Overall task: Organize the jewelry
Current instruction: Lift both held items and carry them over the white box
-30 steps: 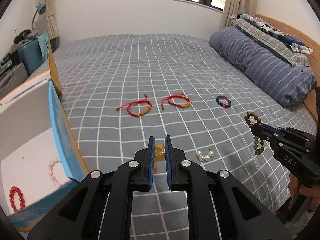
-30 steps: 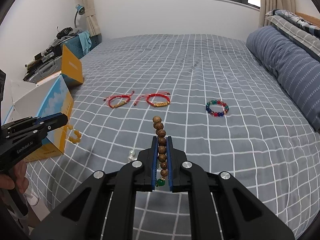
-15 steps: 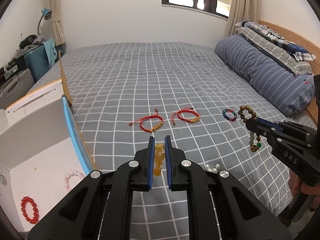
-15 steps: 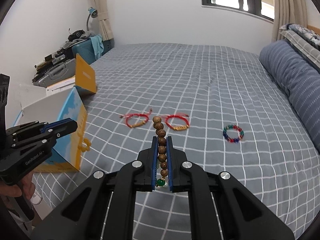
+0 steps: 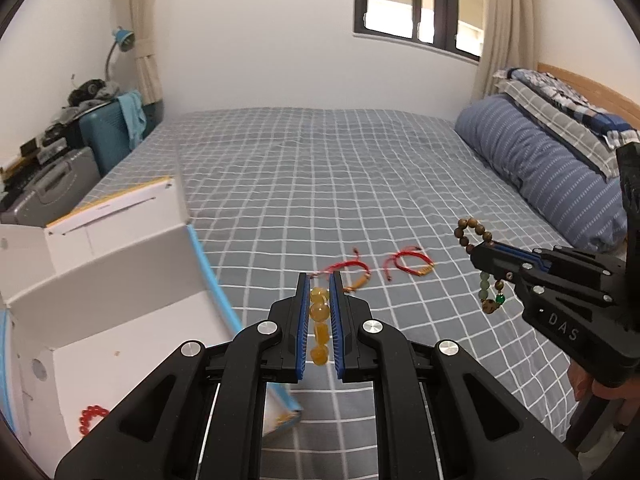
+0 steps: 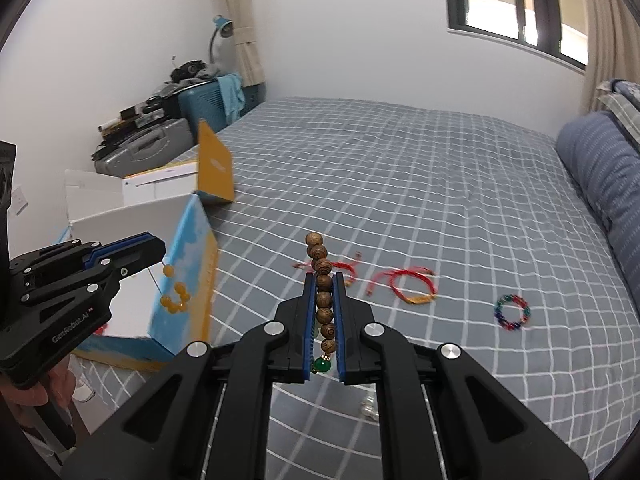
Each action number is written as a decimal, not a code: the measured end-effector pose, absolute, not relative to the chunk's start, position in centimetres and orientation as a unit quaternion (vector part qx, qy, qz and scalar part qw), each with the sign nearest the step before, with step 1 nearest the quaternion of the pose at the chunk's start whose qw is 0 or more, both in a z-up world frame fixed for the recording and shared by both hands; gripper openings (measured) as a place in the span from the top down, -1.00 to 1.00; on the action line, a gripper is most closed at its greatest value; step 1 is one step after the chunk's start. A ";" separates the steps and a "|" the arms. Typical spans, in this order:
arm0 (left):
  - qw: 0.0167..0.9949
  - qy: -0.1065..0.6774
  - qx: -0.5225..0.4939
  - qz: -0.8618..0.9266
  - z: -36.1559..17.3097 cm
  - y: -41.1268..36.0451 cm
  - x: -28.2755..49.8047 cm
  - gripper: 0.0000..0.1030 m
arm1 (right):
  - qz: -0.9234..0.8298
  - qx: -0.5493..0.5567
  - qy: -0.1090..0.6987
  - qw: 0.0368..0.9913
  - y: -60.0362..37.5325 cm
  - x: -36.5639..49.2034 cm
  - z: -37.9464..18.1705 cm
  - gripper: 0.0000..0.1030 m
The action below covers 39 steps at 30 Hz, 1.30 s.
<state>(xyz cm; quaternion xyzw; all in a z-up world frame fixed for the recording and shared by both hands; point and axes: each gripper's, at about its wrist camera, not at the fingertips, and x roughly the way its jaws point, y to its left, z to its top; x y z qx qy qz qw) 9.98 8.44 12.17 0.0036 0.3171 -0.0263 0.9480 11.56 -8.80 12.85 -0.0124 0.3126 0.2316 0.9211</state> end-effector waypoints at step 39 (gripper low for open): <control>0.917 0.349 -0.084 0.172 8.8 28.7 1.8 0.81 | 0.388 -0.108 0.354 0.844 16.7 8.1 10.0 0.86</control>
